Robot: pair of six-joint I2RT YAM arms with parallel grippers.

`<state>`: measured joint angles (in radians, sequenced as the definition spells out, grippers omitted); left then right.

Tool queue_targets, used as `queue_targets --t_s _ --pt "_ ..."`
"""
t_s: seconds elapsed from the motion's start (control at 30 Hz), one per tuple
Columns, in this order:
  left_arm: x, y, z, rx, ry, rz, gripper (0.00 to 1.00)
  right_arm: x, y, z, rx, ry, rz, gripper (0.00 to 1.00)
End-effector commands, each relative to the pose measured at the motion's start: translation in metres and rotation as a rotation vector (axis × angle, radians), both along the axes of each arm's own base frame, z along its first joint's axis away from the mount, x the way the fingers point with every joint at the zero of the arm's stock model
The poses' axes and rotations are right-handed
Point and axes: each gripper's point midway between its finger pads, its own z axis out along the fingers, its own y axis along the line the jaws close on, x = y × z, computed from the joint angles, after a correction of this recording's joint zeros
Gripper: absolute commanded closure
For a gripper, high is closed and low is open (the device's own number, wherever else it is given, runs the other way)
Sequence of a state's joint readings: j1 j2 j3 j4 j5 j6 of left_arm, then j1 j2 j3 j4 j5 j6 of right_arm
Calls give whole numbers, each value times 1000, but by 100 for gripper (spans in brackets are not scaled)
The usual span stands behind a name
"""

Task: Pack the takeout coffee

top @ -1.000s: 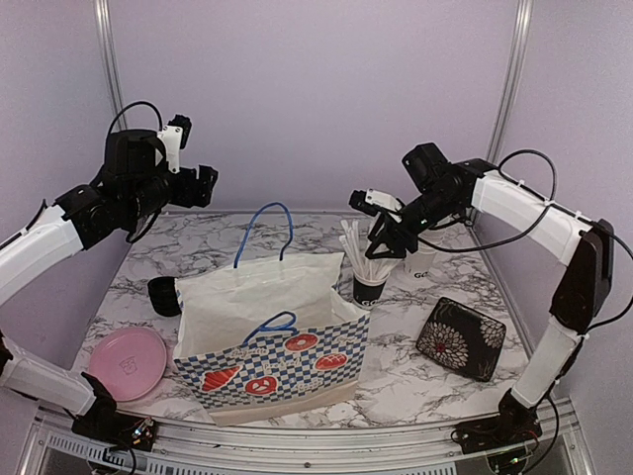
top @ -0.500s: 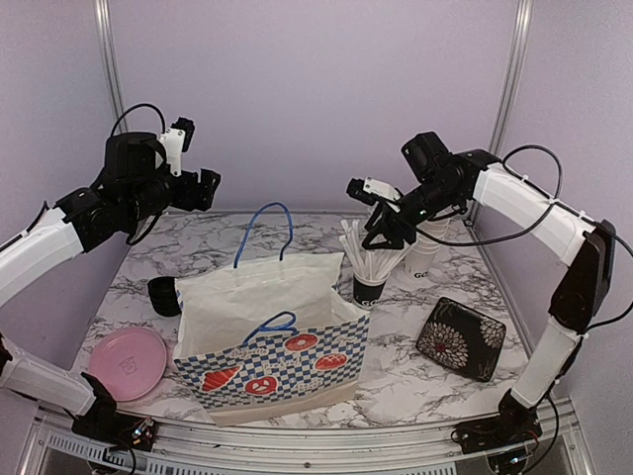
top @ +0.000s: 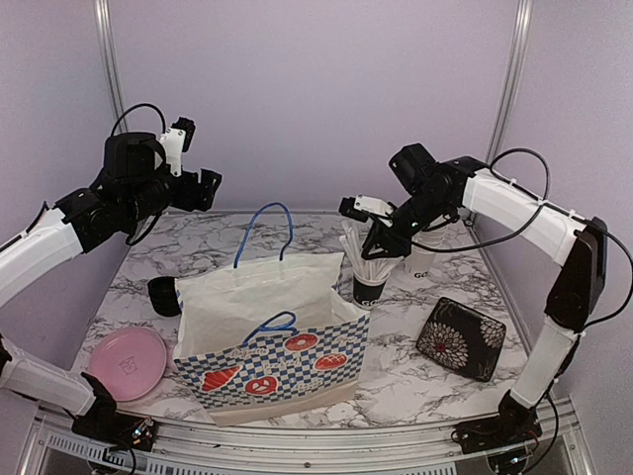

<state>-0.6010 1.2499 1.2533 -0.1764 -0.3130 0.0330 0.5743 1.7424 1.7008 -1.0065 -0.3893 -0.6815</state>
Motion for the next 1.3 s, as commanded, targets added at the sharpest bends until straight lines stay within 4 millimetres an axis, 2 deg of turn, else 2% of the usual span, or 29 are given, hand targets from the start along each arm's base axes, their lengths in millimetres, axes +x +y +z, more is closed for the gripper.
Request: queue_targets --t_s 0.0,0.1,0.43,0.67,0.8,1.0,1.27 --pt "-3 2 14 -24 -44 -9 7 -4 4 -1 -13 11 4 86" --pt "-3 2 12 -20 -42 -10 7 -5 5 7 1 1 8 100" --pt "0 0 6 -1 -32 -13 7 -16 4 43 59 -41 25 100" --pt "2 -1 2 9 -26 -15 7 -17 2 62 83 -81 23 100" --pt "1 -2 1 16 -25 -22 7 -25 1 96 129 -129 42 100" --pt "4 -2 -1 16 -21 -16 7 -64 3 142 285 -102 157 100" --pt "6 -3 -7 38 -14 -14 7 -111 -23 223 443 -253 267 100"
